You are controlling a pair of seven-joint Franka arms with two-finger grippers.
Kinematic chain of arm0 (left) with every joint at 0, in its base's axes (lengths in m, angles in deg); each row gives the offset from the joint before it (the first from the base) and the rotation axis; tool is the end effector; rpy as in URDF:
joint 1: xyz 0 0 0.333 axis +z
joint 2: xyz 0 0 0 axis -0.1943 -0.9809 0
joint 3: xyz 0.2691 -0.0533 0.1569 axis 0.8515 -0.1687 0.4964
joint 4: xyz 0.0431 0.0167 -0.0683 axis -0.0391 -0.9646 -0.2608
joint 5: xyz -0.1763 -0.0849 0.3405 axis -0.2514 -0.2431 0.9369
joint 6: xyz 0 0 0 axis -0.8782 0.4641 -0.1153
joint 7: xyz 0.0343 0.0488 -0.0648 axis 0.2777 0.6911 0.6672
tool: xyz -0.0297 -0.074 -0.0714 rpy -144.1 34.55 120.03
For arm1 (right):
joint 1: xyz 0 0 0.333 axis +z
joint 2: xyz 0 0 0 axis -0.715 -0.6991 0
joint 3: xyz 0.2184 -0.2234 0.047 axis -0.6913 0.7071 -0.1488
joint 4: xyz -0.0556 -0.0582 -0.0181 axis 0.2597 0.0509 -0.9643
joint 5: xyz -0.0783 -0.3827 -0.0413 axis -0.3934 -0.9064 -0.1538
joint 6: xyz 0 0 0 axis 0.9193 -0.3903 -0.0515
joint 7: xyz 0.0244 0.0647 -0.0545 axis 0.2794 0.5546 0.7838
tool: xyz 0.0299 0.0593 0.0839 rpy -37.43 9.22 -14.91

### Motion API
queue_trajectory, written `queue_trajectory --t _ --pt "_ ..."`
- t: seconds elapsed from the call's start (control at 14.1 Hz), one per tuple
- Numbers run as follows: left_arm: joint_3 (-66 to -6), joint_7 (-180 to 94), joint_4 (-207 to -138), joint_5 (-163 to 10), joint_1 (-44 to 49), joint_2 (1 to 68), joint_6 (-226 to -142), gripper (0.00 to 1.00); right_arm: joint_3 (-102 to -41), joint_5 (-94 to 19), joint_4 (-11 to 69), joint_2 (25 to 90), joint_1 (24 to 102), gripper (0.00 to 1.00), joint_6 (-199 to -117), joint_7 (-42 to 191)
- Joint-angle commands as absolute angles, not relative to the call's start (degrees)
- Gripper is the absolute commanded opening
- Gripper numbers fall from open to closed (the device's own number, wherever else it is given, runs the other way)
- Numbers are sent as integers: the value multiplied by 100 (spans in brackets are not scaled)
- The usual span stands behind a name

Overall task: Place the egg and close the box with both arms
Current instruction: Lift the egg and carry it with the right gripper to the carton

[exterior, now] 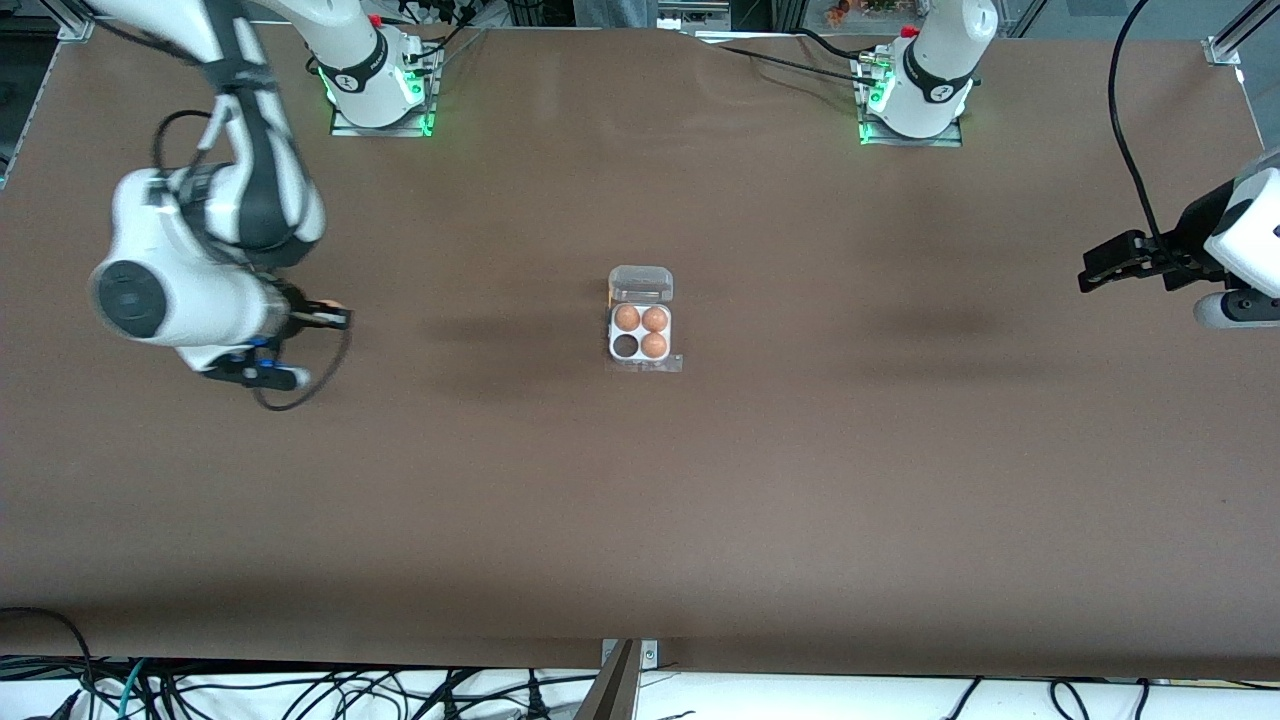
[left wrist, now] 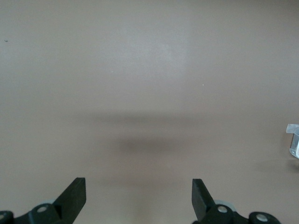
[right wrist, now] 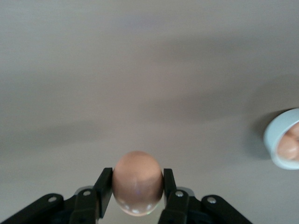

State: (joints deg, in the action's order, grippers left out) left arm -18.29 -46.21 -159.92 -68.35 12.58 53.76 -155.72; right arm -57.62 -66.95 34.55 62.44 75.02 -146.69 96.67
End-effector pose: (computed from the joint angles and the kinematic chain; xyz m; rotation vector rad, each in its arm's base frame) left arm 0.5843 0.0045 0.5833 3.1221 0.1007 -0.1335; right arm 0.5821 0.1230 0.3428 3.0288 -0.2669 -0.4777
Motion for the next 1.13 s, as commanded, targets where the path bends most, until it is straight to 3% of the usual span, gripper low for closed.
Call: queue_trajectory --t 0.0,0.35,0.71,1.06 --pt "-1827 -4730 -15889 -6904 1288 5382 -15440 100 -5674 -6660 2800 5781 8289 40 -14533 10640" --pt "-1827 -4730 -15889 -6904 1288 5382 -15440 100 -5674 -5494 1614 4736 9213 40 -14542 11512" --pt "-1827 -4730 -15898 -6904 1288 5382 -15440 100 -5683 -5184 400 3795 9758 40 -14621 12602" --pt "-1827 -4721 -15898 -6904 1288 5382 -15440 100 -5972 -5026 240 3539 9873 40 -15200 12788"
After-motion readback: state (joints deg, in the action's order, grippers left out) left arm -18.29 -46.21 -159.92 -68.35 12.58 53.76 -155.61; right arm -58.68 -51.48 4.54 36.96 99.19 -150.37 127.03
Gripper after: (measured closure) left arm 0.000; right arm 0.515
